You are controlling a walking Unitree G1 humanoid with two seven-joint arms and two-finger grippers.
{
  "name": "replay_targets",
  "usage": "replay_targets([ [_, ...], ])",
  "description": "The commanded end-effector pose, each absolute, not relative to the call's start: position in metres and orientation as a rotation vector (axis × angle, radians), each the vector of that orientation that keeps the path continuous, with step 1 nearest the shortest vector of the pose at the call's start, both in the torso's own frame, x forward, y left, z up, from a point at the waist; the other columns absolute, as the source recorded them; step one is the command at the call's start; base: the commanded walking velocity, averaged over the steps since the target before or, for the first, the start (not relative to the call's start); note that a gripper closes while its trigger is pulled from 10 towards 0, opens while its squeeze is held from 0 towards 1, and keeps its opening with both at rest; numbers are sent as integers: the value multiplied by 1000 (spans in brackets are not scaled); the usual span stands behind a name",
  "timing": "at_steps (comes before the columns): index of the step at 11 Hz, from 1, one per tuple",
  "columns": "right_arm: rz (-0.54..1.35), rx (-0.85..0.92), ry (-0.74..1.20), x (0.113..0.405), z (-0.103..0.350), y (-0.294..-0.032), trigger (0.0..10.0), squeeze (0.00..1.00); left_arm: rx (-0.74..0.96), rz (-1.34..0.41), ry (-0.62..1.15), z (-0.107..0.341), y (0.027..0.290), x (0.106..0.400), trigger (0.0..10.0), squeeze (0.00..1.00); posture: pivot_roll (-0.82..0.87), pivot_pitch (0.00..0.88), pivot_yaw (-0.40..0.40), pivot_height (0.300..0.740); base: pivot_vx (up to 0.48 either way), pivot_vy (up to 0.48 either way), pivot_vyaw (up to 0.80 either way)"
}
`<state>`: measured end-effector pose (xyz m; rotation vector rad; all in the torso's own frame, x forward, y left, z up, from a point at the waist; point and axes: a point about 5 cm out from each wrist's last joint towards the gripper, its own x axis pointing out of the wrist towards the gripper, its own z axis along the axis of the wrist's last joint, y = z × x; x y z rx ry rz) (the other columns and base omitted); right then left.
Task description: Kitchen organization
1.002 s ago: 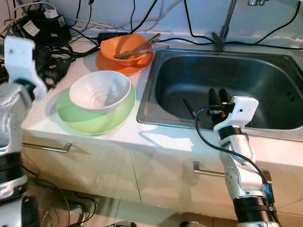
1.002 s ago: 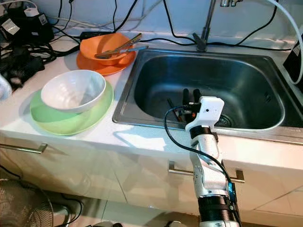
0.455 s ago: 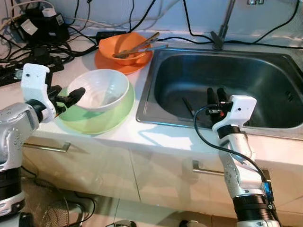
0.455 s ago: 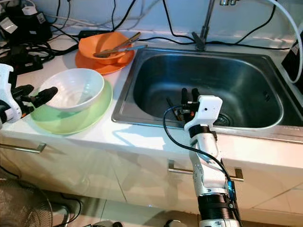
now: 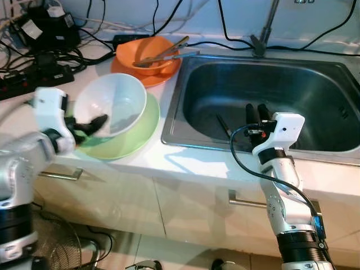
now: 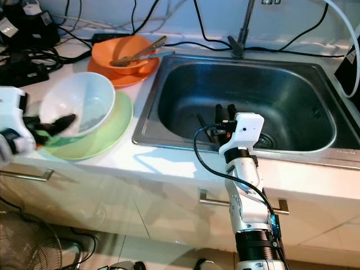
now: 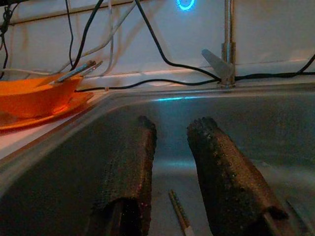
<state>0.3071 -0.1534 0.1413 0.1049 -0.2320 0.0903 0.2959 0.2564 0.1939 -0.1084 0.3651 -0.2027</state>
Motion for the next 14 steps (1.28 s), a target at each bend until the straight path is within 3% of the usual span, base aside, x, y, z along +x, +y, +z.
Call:
replay_targets([
  [1, 84, 106, -168, 306, 129, -155, 10000, 0, -137, -192, 374, 192, 257, 296, 8235, 0, 77, 89, 59, 740, 0, 0, 0],
  [2, 83, 106, -167, 306, 129, -155, 10000, 0, -151, -181, 364, 191, 255, 298, 1098, 0, 75, 88, 58, 740, 0, 0, 0],
  [3, 79, 105, -167, 307, 129, -156, 10000, 0, -146, -164, 348, 192, 256, 299, 0, 0, 73, 90, 56, 740, 0, 0, 0],
  [14, 74, 107, -153, 310, 128, -156, 10000, 0, -186, -140, 242, 202, 245, 307, 0, 0, 76, 94, 47, 740, 0, 0, 0],
])
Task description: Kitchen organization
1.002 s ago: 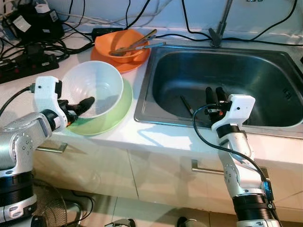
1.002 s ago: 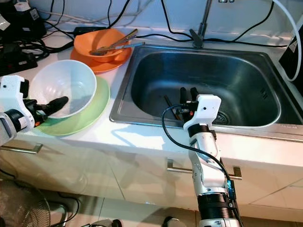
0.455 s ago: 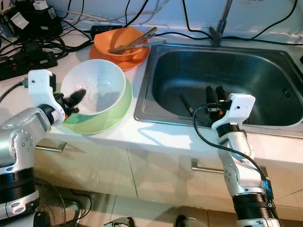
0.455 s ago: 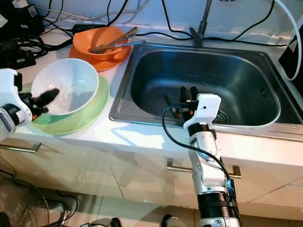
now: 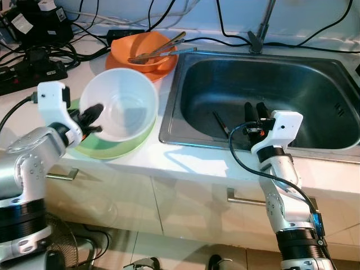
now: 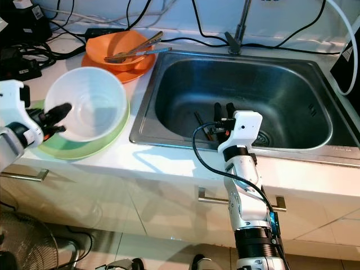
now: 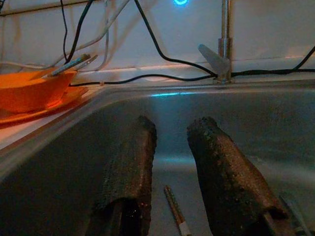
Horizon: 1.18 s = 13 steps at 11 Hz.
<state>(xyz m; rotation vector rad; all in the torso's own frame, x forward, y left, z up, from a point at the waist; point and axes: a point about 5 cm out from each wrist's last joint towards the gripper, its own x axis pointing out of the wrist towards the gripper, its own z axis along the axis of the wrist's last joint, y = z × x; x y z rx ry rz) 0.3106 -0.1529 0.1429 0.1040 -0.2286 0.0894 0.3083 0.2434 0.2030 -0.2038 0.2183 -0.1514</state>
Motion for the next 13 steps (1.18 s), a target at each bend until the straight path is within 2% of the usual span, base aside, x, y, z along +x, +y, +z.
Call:
replay_targets([
  [1, 71, 109, -154, 311, 128, -156, 10000, 0, -227, -141, 166, 209, 242, 311, 0, 0, 74, 94, 44, 740, 0, 0, 0],
  [3, 69, 105, -162, 314, 132, -157, 10000, 0, -294, -179, 40, 224, 230, 315, 0, 0, 68, 103, 40, 740, 0, 0, 0],
  [7, 59, 124, -180, 319, 140, -158, 10000, 0, -337, -174, -139, 247, 221, 321, 0, 0, 62, 94, 33, 740, 0, 0, 0],
  [8, 60, 137, -189, 322, 144, -158, 10000, 0, -343, -204, -214, 257, 213, 321, 1608, 0, 57, 92, 31, 740, 0, 0, 0],
  [9, 70, 136, -207, 326, 151, -157, 10000, 94, -351, -223, -248, 261, 204, 322, 10000, 0, 50, 92, 28, 740, 0, 0, 0],
  [10, 78, 144, -228, 330, 159, -155, 10000, 1000, -353, -245, -257, 261, 194, 324, 10000, 0, 45, 91, 27, 740, 0, 0, 0],
  [12, 109, 162, -285, 337, 181, -152, 10000, 1000, -358, -308, -245, 257, 169, 330, 10000, 0, 37, 93, 25, 740, 0, 0, 0],
  [13, 136, 188, -323, 338, 196, -151, 10000, 1000, -362, -337, -239, 252, 152, 334, 10000, 0, 19, 65, 35, 740, 0, 0, 0],
])
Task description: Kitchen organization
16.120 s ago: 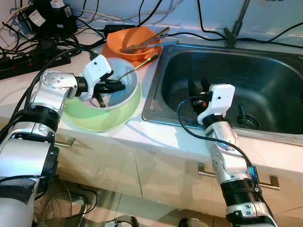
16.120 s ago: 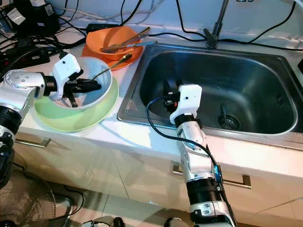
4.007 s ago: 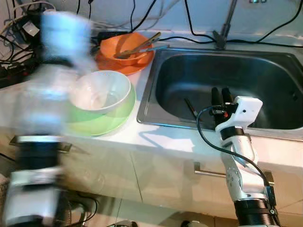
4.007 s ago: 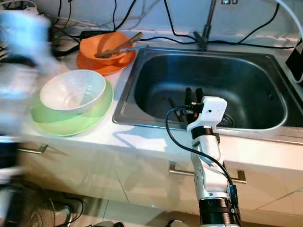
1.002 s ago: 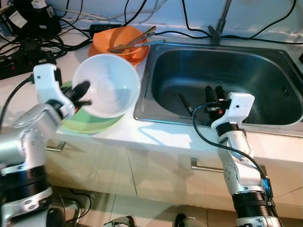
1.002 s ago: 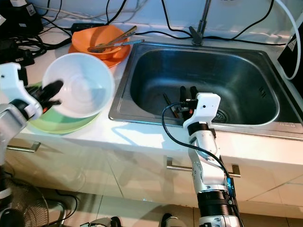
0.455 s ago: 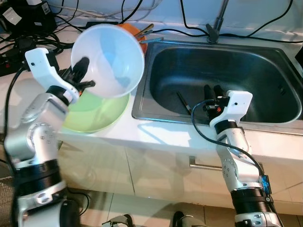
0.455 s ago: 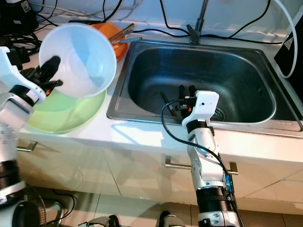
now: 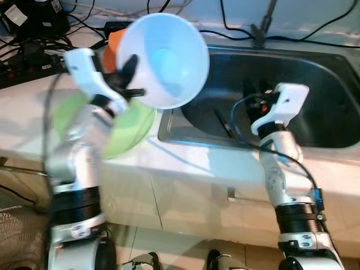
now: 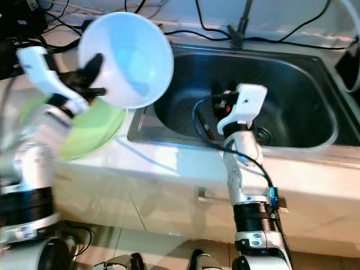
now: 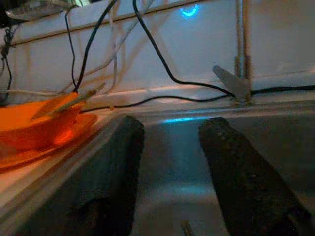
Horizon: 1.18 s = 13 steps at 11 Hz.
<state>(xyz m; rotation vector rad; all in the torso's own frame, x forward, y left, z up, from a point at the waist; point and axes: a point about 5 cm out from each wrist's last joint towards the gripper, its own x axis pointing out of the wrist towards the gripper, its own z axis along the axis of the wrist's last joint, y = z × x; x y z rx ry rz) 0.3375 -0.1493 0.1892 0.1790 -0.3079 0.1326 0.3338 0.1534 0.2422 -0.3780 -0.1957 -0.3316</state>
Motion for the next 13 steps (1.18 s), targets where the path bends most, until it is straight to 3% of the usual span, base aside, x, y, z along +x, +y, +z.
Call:
replay_targets([
  [1, 142, 193, -332, 338, 199, -151, 10000, 1000, -359, -343, -236, 251, 147, 335, 10000, 0, 18, 63, 35, 740, 0, 0, 0],
  [3, 155, 201, -353, 336, 209, -158, 10000, 0, -315, -364, -237, 249, 131, 339, 10000, 0, 7, 31, 50, 740, 0, 0, 0],
  [7, 242, 420, -377, 331, 226, -169, 10000, 0, -245, -343, -244, 251, 119, 347, 10000, 0, -8, 39, 57, 740, 0, 0, 0],
  [9, 401, 468, -359, 322, 228, -156, 10000, 0, -214, -358, -244, 249, 113, 349, 10000, 0, -6, 49, 57, 740, 0, 0, 0],
  [13, 531, 458, -284, 314, 217, -138, 10000, 0, -207, -418, -274, 252, 95, 349, 10000, 0, 0, 55, 52, 740, 0, 0, 0],
])
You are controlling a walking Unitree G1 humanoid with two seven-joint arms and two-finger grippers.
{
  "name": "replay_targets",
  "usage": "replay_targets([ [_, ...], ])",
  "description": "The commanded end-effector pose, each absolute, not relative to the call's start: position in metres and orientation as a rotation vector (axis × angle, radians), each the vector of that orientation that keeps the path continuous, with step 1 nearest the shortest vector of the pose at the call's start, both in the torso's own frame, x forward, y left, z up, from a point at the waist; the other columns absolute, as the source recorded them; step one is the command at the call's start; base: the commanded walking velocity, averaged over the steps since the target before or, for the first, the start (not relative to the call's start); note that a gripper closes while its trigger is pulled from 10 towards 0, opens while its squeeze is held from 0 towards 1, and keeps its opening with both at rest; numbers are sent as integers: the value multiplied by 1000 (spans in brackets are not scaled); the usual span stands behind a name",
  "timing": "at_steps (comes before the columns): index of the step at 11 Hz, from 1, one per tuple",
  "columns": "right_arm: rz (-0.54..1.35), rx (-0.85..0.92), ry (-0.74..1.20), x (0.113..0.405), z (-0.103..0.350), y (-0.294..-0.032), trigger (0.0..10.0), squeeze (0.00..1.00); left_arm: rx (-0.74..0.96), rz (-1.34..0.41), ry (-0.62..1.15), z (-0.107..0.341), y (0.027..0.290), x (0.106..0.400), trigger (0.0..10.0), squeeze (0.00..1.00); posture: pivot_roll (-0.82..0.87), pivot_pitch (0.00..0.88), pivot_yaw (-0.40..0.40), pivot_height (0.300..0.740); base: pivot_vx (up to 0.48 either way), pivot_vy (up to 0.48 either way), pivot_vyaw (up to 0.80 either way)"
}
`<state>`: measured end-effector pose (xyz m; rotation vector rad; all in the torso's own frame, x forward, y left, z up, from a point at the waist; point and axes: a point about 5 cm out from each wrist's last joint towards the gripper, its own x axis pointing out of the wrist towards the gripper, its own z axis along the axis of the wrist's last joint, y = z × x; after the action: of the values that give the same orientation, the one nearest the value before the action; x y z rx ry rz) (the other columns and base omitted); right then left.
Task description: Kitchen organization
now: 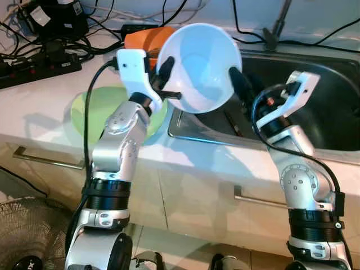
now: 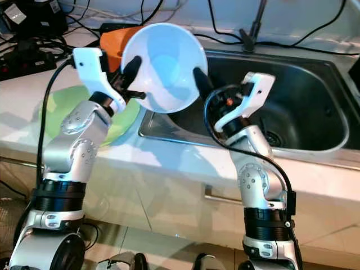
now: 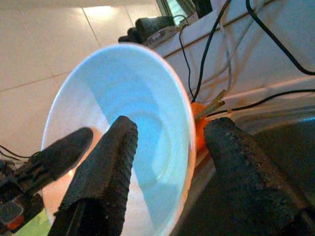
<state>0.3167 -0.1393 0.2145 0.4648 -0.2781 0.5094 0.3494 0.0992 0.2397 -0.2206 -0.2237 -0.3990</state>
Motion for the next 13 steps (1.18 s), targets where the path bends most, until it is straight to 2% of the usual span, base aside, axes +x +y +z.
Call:
replay_targets([
  [1, 523, 453, -268, 315, 214, -137, 10000, 0, -212, -439, -288, 254, 91, 348, 10000, 0, 1, 57, 52, 740, 0, 0, 0],
  [5, 464, 453, -232, 319, 204, -139, 10000, 0, -234, -476, -309, 257, 87, 345, 10000, 0, 10, 64, 54, 740, 0, 0, 0],
  [6, 455, 463, -225, 319, 202, -139, 9490, 0, -235, -487, -305, 256, 85, 345, 10000, 0, 11, 64, 53, 740, 0, 0, 0],
  [7, 442, 473, -225, 320, 201, -139, 0, 0, -235, -492, -304, 256, 85, 345, 10000, 0, 11, 67, 54, 740, 0, 0, 0],
  [13, 443, 498, -225, 321, 201, -136, 0, 0, -228, -517, -286, 251, 80, 343, 10000, 0, 15, 79, 52, 740, 0, 0, 0],
])
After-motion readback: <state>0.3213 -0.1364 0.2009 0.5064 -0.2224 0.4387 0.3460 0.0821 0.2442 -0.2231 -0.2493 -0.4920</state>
